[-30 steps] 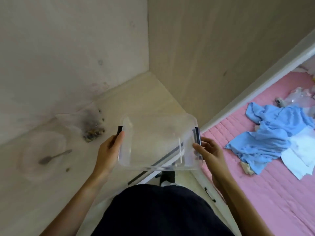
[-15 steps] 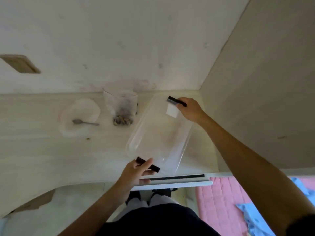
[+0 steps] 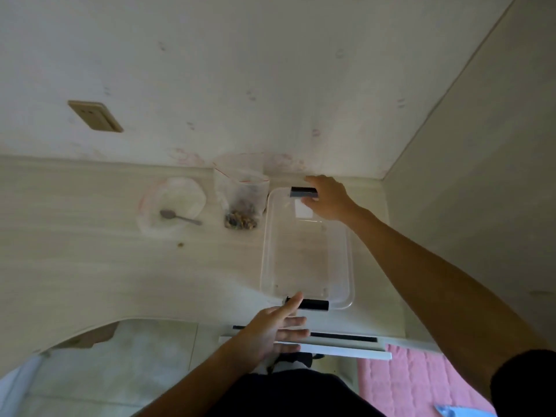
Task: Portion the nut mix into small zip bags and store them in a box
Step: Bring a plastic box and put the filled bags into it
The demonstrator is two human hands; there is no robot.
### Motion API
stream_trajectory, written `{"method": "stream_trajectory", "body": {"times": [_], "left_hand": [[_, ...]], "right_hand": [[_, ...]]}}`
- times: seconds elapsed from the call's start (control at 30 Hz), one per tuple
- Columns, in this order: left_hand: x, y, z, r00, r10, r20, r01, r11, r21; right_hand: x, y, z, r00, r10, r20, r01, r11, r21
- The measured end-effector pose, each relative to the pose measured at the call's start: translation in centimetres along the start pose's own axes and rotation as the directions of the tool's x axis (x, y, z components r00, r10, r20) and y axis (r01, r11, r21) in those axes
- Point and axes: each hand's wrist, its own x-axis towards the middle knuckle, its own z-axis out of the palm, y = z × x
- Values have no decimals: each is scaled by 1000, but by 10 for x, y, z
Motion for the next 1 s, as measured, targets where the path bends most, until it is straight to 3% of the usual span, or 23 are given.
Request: {"method": "stream_trajectory", "body": {"times": [0.07,0.17,0.3,0.43,0.53,0.63,0.67,0.73,0.9,1.0], "left_hand": [[-13,4,-28,997,32,-67,-21,988,152],[-25,16,-73,947,158,-280,-67,948,311],[-31,42,-123,882,277,-380,-141,926,350],[-22,86,-150,836,442,-324,-245,830,502],[-9,128,-164,714,673,-192,-360,589,724],[6,174,-173,443,896,22,-429,190,883],[11,189,-174,391,916,88,-421,92,903],[20,219,-175,396,900,181,-379,-19,925],[42,260,-181,574,739,352,-283,-225,932],[48,266,-193,553,730,403,-323,-258,911]], "right_hand": [[-12,-10,-3,992,-34,-118,49,992,120],[-35,-28,3,967,-105,-234,164,954,249],[-65,-58,26,971,-145,-192,209,903,376],[-68,-88,47,980,-151,-129,191,898,397],[-49,-110,49,978,-130,-165,179,928,327],[-23,-130,46,970,-79,-229,138,957,254],[-13,-135,45,968,-62,-243,111,975,192],[6,-140,42,971,-24,-237,33,999,33],[30,-142,45,988,92,-121,-114,975,-190],[28,-144,44,985,134,-112,-154,970,-190]]}}
